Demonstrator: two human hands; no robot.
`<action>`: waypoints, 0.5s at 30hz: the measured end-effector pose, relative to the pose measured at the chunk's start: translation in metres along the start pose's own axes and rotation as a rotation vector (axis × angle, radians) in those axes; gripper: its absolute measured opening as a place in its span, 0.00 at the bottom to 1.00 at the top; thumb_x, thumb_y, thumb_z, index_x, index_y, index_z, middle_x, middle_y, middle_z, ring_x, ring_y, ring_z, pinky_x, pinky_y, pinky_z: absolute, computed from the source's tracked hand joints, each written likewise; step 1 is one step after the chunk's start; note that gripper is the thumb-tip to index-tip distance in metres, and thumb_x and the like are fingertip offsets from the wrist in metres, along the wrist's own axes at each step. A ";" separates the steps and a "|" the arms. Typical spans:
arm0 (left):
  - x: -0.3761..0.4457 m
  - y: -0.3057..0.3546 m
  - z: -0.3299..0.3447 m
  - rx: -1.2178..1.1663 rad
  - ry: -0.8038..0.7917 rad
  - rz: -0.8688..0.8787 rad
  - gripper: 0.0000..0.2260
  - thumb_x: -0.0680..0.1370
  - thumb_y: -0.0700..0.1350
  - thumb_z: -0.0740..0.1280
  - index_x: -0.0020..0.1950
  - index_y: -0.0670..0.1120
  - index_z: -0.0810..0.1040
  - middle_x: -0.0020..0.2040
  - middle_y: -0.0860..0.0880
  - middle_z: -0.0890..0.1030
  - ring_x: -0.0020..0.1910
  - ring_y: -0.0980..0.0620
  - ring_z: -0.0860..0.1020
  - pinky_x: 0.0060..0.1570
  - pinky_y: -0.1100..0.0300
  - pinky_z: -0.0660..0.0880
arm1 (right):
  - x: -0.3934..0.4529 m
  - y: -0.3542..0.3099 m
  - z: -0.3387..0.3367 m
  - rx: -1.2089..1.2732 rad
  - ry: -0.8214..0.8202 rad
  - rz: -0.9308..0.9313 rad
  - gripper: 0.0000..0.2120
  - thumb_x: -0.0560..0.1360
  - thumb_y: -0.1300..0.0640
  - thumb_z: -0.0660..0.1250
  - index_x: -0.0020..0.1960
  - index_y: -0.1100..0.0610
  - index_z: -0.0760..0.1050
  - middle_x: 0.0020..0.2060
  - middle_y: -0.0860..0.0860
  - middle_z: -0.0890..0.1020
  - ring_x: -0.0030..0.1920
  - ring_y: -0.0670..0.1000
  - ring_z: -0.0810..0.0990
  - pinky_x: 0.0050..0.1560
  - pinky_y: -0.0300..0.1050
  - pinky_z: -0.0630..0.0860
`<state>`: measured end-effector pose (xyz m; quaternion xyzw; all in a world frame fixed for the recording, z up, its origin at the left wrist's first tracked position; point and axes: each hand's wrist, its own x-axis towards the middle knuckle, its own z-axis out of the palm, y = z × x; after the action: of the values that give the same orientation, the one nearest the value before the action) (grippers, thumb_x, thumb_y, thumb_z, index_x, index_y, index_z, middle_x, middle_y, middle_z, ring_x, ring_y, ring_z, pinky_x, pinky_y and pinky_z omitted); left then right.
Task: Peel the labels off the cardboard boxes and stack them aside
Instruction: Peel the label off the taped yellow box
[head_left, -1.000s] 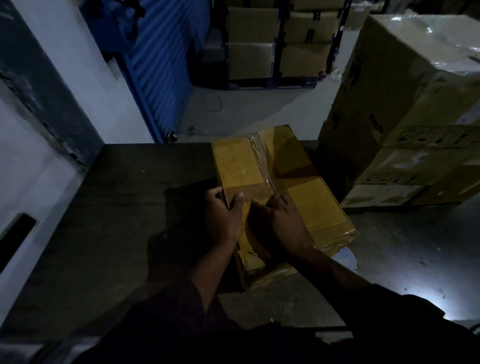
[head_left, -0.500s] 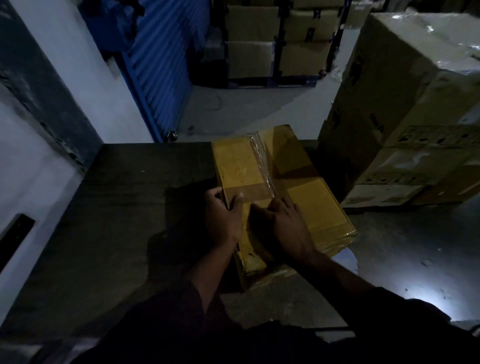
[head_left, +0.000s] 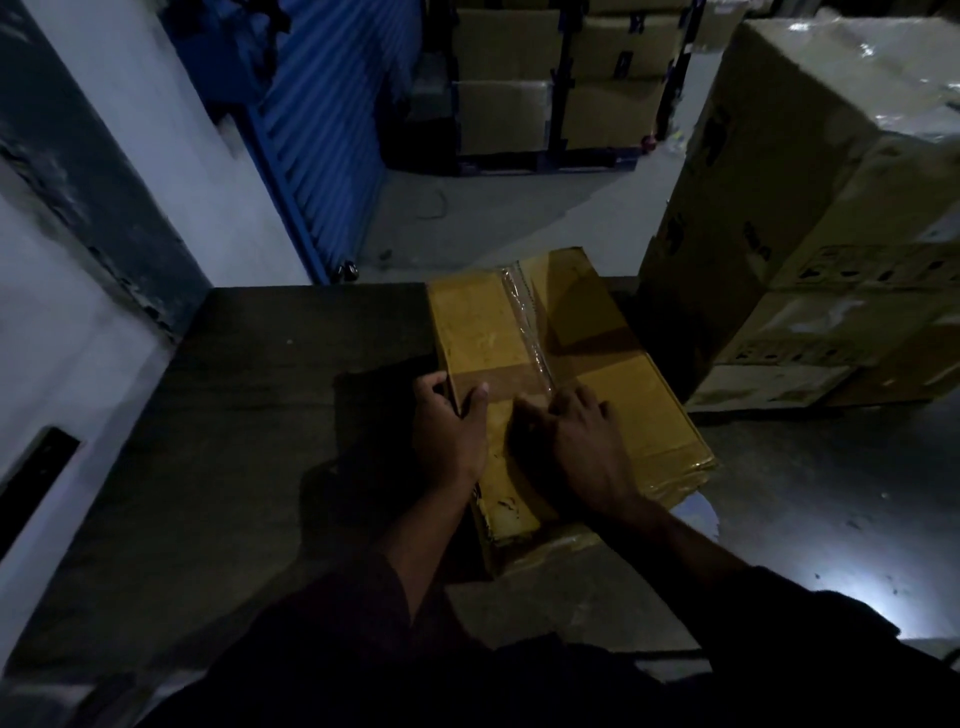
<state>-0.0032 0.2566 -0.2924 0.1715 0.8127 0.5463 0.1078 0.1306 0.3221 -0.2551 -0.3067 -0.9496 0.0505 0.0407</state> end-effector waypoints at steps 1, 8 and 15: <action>0.000 0.000 0.000 0.006 -0.002 0.001 0.21 0.76 0.54 0.71 0.64 0.48 0.70 0.47 0.51 0.75 0.43 0.53 0.75 0.38 0.60 0.68 | -0.004 -0.006 0.002 -0.014 -0.003 -0.081 0.23 0.77 0.42 0.56 0.71 0.45 0.66 0.52 0.55 0.75 0.56 0.59 0.72 0.54 0.54 0.70; -0.002 0.000 -0.001 -0.008 -0.011 -0.002 0.21 0.77 0.54 0.71 0.64 0.48 0.69 0.44 0.55 0.73 0.39 0.58 0.74 0.34 0.64 0.66 | -0.003 -0.003 0.004 -0.013 0.029 -0.019 0.22 0.76 0.43 0.60 0.69 0.43 0.68 0.50 0.54 0.75 0.54 0.58 0.72 0.52 0.52 0.69; 0.000 -0.002 0.001 -0.017 -0.013 -0.004 0.21 0.76 0.55 0.71 0.64 0.49 0.69 0.47 0.51 0.77 0.42 0.53 0.77 0.35 0.61 0.68 | -0.008 0.008 -0.006 0.325 0.229 -0.011 0.08 0.70 0.52 0.72 0.49 0.50 0.84 0.44 0.51 0.82 0.48 0.50 0.77 0.45 0.43 0.76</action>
<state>-0.0035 0.2567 -0.2943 0.1726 0.8077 0.5518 0.1156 0.1423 0.3246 -0.2510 -0.2944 -0.9198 0.1677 0.1978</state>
